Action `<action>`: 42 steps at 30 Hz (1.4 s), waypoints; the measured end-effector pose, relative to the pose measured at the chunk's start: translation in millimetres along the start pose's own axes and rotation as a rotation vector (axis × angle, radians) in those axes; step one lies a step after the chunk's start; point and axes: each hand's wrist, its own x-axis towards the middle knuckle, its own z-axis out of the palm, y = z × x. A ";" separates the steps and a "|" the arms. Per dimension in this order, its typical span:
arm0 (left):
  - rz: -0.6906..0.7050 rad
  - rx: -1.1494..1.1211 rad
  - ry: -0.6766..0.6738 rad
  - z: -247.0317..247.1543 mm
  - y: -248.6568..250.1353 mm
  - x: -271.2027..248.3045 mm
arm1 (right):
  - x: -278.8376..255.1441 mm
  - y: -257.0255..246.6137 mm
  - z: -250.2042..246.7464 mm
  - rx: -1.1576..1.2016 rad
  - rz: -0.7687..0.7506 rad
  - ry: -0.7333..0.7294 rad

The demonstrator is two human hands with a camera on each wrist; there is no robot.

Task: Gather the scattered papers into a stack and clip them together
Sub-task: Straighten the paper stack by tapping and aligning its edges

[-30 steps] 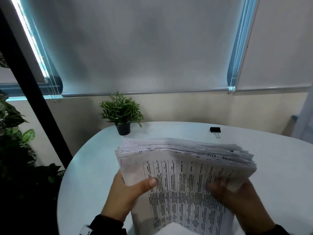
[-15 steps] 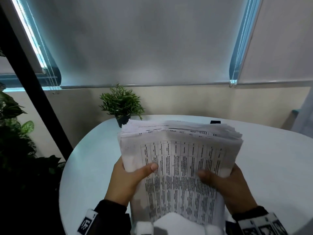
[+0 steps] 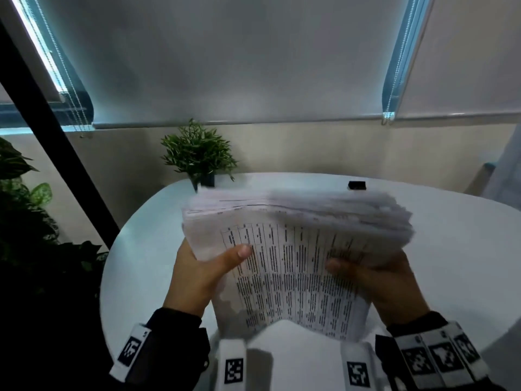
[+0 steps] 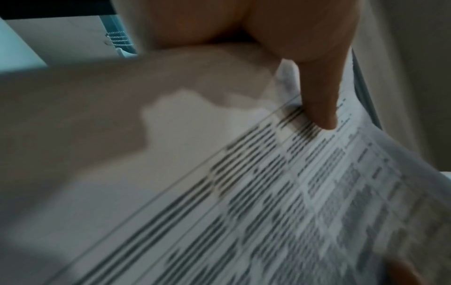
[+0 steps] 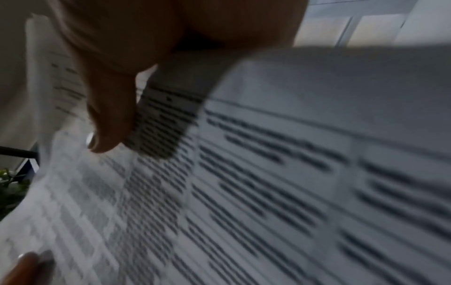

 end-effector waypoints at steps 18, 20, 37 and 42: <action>0.011 0.042 0.063 9.4 1.5 -2.8 | -3.2 -0.7 -3.2 -0.077 -0.017 0.040; 0.023 0.034 0.028 5.8 4.4 -1.3 | -1.1 -2.4 -4.7 -0.053 -0.026 0.033; -0.018 0.003 -0.010 7.5 6.9 5.8 | 5.4 -0.6 -2.4 0.044 -0.076 0.004; 0.002 -0.017 -0.003 4.3 13.1 7.1 | 7.9 -4.4 -3.4 0.030 -0.100 0.024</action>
